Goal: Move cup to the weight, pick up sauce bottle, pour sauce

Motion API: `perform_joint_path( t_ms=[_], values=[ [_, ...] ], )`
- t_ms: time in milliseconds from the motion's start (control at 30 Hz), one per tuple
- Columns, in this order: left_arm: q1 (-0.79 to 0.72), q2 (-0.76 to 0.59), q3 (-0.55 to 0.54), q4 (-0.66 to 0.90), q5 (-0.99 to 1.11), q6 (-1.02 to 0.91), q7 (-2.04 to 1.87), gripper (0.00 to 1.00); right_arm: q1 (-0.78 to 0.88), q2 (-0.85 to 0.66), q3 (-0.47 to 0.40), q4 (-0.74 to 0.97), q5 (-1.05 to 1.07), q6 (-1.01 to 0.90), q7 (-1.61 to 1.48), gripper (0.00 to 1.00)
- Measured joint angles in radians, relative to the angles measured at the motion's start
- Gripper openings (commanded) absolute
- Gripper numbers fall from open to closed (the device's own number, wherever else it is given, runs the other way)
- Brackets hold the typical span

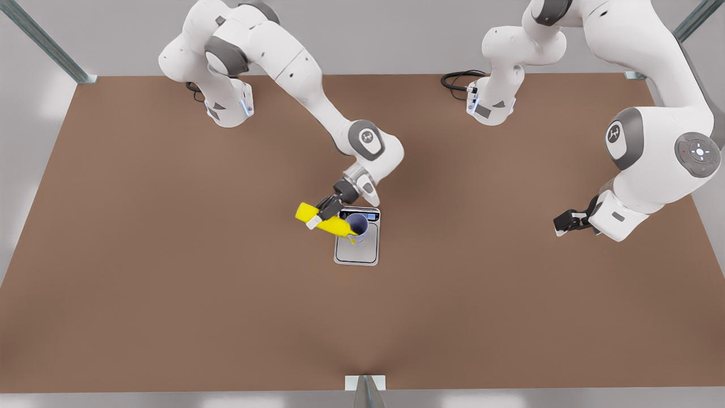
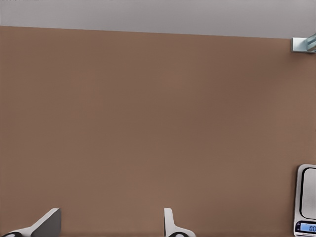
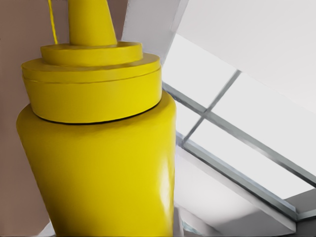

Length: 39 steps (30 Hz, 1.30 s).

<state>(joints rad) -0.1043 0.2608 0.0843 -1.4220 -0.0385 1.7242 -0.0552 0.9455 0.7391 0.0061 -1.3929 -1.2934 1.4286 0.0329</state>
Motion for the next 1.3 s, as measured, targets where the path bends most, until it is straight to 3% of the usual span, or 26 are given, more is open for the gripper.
perform_joint_path(
  t_ms=[200, 433, 800, 1300],
  values=[
    [0.0, 0.0, 0.0, 0.001, 0.0, 0.0, 0.0, 1.0, -0.099, -0.03, 0.0, 0.11, 0.268, 0.069, -0.059, 0.55],
    [-0.001, 0.002, 0.0, 0.015, 0.0, -0.002, -0.001, 1.0, -0.198, -0.084, -0.002, 0.114, 0.514, 0.176, -0.075, 0.56],
    [0.0, 0.002, -0.002, 0.023, 0.001, -0.003, -0.002, 1.0, -0.506, -0.19, -0.006, 0.06, 0.946, 0.427, -0.565, 0.56],
    [0.0, 0.002, -0.002, 0.023, 0.013, 0.0, 0.0, 1.0, -0.805, -0.219, -0.005, -0.12, 1.756, 0.527, -1.406, 0.56]
  ],
)
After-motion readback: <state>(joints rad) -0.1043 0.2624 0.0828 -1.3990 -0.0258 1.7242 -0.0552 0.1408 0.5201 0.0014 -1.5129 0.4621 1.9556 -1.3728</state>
